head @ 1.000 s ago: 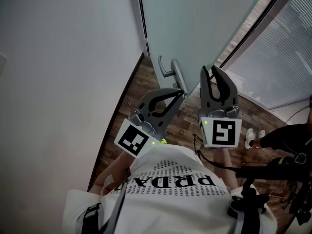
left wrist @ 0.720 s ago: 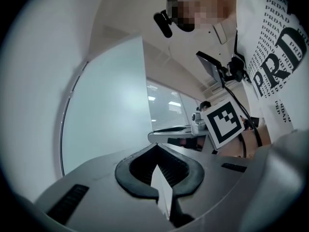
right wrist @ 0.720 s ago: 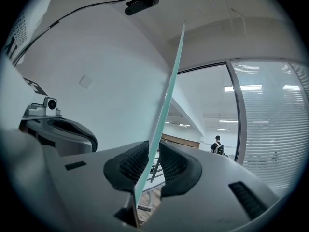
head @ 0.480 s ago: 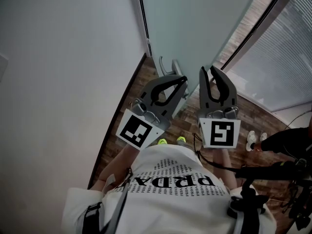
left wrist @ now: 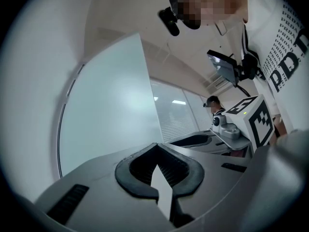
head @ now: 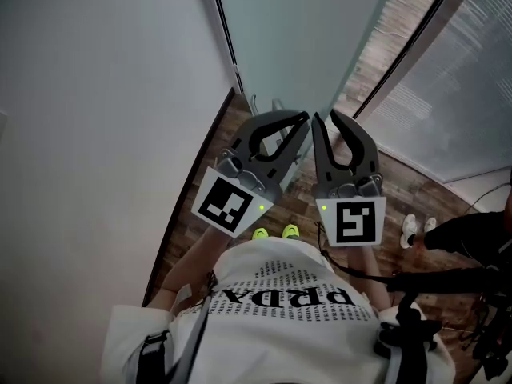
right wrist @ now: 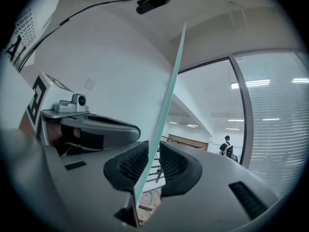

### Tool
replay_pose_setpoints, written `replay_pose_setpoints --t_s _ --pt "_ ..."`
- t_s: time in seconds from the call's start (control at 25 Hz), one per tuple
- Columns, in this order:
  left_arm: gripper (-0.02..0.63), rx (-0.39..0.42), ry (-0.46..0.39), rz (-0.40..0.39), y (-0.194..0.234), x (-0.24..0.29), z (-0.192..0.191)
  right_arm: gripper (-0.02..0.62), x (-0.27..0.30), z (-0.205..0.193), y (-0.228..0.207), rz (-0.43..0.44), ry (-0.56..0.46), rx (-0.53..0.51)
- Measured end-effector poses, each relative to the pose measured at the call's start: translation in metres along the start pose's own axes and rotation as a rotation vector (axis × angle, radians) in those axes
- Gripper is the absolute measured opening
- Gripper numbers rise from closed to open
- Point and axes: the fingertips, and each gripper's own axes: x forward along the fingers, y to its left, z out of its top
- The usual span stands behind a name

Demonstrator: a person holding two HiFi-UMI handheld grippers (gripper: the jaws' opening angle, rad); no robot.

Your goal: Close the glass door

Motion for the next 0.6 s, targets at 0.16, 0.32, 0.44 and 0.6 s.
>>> replay_pose_setpoints --t_s 0.16,0.32,0.44,0.6 --pt "-0.008 -0.004 0.008 0.032 0.0 0.0 -0.002 0.061 -0.001 0.0 0.006 0.039 -0.012 0.004" --pt "-0.008 0.0 0.01 0.048 0.003 0.003 -0.006 0.061 -0.001 -0.001 0.004 0.055 -0.022 -0.013" --pt "-0.008 0.012 0.012 0.06 0.009 -0.008 -0.003 0.061 0.003 0.008 0.014 0.07 -0.03 -0.012" --pt "-0.008 0.035 0.044 0.057 0.011 -0.023 -0.001 0.061 0.006 0.019 0.024 0.081 -0.033 0.012"
